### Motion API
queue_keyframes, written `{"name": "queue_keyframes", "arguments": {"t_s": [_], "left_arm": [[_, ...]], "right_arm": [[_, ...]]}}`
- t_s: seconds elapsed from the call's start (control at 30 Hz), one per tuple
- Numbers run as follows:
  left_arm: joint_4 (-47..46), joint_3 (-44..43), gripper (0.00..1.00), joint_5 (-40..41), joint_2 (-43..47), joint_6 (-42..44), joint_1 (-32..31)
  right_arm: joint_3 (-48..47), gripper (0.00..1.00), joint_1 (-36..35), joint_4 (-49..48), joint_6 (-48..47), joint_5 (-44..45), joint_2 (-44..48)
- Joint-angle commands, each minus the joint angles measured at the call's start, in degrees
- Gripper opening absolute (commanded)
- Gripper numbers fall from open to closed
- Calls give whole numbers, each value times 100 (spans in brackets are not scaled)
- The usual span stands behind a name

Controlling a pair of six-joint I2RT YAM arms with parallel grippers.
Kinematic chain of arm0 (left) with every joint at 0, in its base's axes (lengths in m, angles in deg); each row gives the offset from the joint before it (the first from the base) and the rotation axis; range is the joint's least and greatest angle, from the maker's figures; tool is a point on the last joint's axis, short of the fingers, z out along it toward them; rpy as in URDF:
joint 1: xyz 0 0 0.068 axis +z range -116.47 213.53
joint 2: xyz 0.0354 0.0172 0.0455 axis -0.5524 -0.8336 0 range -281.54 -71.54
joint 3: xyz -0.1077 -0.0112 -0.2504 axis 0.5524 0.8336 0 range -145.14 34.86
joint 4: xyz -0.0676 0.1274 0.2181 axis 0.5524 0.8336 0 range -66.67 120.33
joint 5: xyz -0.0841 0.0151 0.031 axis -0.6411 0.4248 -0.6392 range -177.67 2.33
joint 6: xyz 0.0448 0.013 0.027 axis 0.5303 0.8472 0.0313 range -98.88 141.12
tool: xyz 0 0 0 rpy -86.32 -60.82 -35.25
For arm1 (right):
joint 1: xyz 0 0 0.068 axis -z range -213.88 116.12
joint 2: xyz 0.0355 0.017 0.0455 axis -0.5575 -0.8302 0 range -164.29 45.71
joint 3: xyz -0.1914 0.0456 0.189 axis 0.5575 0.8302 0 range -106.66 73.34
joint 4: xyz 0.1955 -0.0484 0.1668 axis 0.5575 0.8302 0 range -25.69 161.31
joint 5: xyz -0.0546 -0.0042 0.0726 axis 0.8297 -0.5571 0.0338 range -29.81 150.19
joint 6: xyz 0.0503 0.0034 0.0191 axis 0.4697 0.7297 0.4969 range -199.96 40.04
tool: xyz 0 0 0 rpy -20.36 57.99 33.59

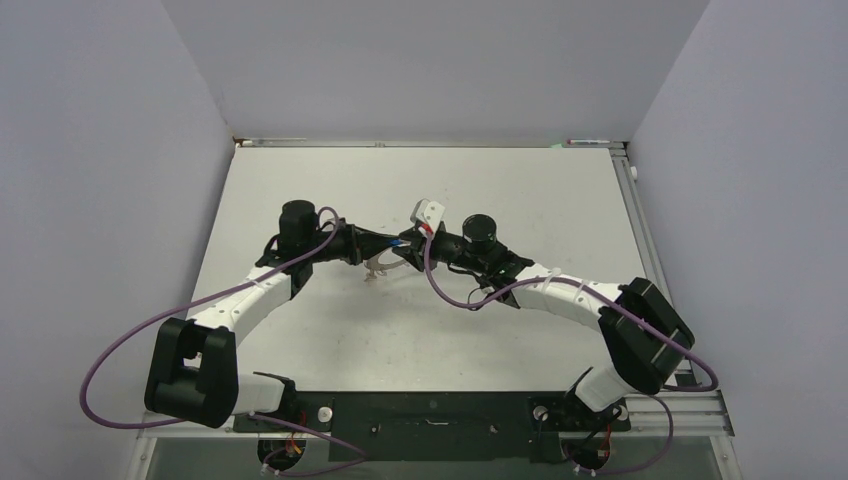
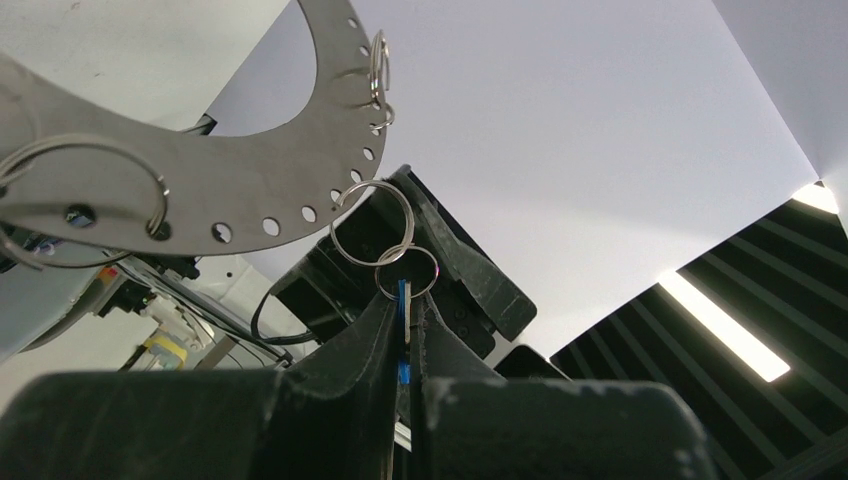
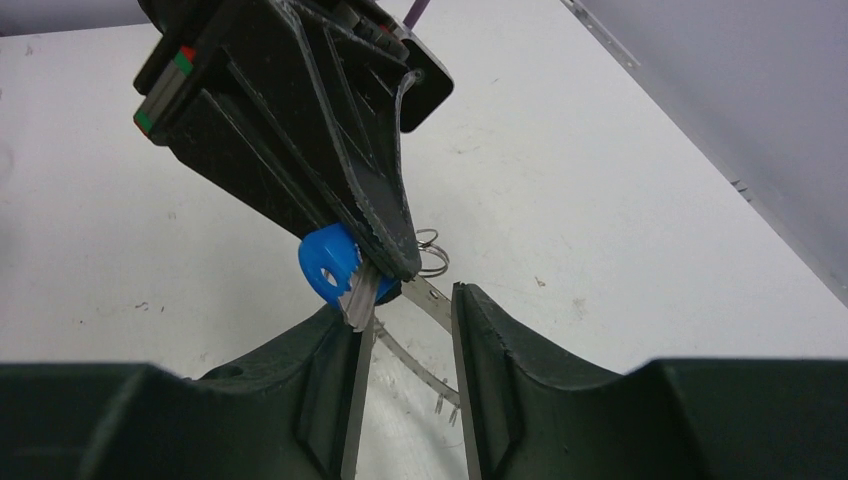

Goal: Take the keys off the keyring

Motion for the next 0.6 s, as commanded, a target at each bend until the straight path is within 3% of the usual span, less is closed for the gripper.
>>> {"name": "queue_keyframes", "arguments": {"t_s": [0.0, 0.2, 0.57], "left_arm": [[-386, -90, 0, -208, 184, 10, -62], [-426, -58, 0, -206, 167, 3, -85], [-422, -53, 0, -195, 159, 35, -165]], "right_arm": [[-87, 35, 124, -405, -65, -600, -105], [19, 39, 314, -396, -161, -981, -20], [-55, 36, 386, -473, -198, -1092, -96]]}}
